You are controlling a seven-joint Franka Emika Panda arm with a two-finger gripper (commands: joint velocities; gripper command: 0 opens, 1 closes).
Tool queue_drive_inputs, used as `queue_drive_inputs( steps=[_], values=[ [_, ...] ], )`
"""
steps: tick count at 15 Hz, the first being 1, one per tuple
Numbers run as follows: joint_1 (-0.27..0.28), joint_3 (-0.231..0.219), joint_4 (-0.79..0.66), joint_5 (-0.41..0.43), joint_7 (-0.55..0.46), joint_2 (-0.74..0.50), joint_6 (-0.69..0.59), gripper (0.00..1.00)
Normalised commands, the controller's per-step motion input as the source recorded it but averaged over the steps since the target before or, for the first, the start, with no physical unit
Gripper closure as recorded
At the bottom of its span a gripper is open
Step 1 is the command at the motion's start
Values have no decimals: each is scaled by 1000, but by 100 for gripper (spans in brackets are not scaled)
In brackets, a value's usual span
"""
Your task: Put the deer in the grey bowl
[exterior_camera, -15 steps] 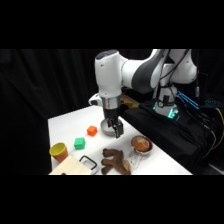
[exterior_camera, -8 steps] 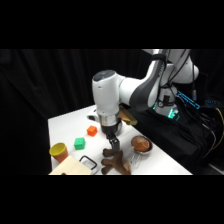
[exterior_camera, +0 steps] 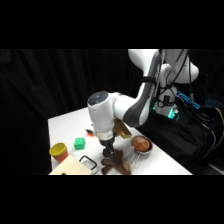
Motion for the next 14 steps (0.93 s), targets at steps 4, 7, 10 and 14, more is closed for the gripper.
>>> queue_drive_inputs(
  steps=[4,7,10,14],
  values=[
    [63,-117,38,54,22,84,131,0],
    [33,-76,-15,73,-14,26,138,0],
    [-28,-3,-3,142,-89,49,135,26],
    [-99,64,24,212,-185,51,101,47]
  ],
)
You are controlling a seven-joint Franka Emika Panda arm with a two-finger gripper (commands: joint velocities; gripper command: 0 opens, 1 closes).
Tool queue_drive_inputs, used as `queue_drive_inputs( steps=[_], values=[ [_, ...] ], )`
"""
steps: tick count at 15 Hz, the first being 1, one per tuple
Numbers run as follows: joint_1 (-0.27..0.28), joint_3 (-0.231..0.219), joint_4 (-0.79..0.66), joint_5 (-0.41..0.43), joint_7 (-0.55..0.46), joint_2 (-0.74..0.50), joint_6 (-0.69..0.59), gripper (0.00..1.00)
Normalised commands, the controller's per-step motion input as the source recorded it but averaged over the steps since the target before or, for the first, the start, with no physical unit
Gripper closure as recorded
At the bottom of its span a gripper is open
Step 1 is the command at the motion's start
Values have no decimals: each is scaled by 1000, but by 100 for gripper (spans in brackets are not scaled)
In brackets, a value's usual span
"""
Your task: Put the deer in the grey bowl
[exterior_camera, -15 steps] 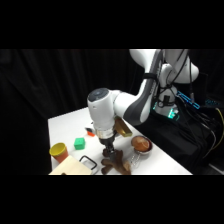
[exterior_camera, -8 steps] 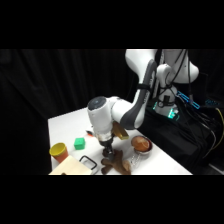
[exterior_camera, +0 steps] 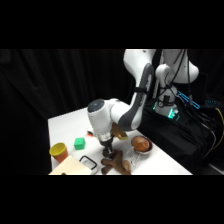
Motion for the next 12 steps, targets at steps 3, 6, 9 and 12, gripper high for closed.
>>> queue_drive_inputs(
  steps=[3,6,9,12],
  values=[
    [-93,70,23,186,-197,15,82,71],
    [-58,48,5,139,-165,-32,63,94],
    [-10,11,-33,78,-123,-115,15,94],
    [53,-32,-112,1,-75,-309,-107,94]
  ],
)
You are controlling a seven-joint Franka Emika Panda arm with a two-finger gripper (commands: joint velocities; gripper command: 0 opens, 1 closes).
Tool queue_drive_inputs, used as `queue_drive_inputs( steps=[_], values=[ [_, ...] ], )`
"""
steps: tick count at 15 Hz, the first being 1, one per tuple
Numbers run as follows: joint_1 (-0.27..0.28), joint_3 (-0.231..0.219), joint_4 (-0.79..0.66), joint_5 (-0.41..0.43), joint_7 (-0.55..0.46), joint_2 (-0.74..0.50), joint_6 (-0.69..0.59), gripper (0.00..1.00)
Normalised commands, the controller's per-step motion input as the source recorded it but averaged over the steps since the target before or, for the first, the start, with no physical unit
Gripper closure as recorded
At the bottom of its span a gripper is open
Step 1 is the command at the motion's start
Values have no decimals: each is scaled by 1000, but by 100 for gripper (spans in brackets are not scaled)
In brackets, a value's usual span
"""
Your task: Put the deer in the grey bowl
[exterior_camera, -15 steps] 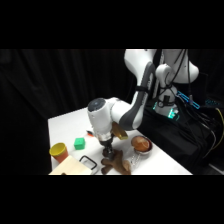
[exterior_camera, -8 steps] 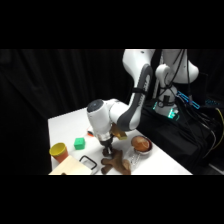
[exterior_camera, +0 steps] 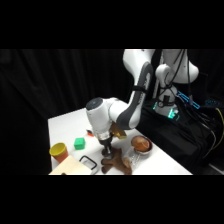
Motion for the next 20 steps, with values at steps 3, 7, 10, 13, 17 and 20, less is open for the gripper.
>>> queue_drive_inputs(
  steps=[3,7,10,13,17,20],
  values=[
    [90,-55,-152,-66,-27,-482,-237,94],
    [89,-69,-164,-162,35,-538,-285,94],
    [32,-54,-222,-202,54,-484,-208,94],
    [-63,-35,-397,-161,-1,-563,-112,94],
    [-156,-31,-527,-117,-56,-629,-23,94],
    [-225,-44,-480,-63,-155,-497,97,94]
  ],
)
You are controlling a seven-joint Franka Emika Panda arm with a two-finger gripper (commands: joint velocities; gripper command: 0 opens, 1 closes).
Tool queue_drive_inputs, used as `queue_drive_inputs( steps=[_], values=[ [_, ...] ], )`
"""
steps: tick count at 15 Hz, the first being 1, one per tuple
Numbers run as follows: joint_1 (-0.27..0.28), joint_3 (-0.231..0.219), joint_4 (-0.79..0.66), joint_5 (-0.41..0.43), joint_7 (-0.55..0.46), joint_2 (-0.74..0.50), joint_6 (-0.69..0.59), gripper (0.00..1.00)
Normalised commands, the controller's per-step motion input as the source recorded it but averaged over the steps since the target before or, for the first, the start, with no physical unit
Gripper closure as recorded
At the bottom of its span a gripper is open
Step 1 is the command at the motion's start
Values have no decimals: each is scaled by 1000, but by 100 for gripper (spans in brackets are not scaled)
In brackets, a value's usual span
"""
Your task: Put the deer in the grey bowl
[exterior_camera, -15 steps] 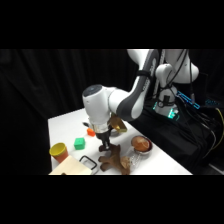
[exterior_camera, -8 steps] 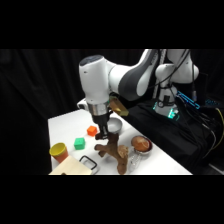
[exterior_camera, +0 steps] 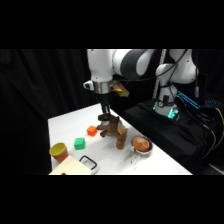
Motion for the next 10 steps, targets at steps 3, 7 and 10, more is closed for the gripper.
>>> queue_drive_inputs(
  steps=[3,7,10],
  values=[
    [-224,-59,-323,-14,-217,-257,181,94],
    [-178,-67,-130,66,-245,28,293,94],
    [-121,-52,-5,151,-252,172,265,94]
  ],
)
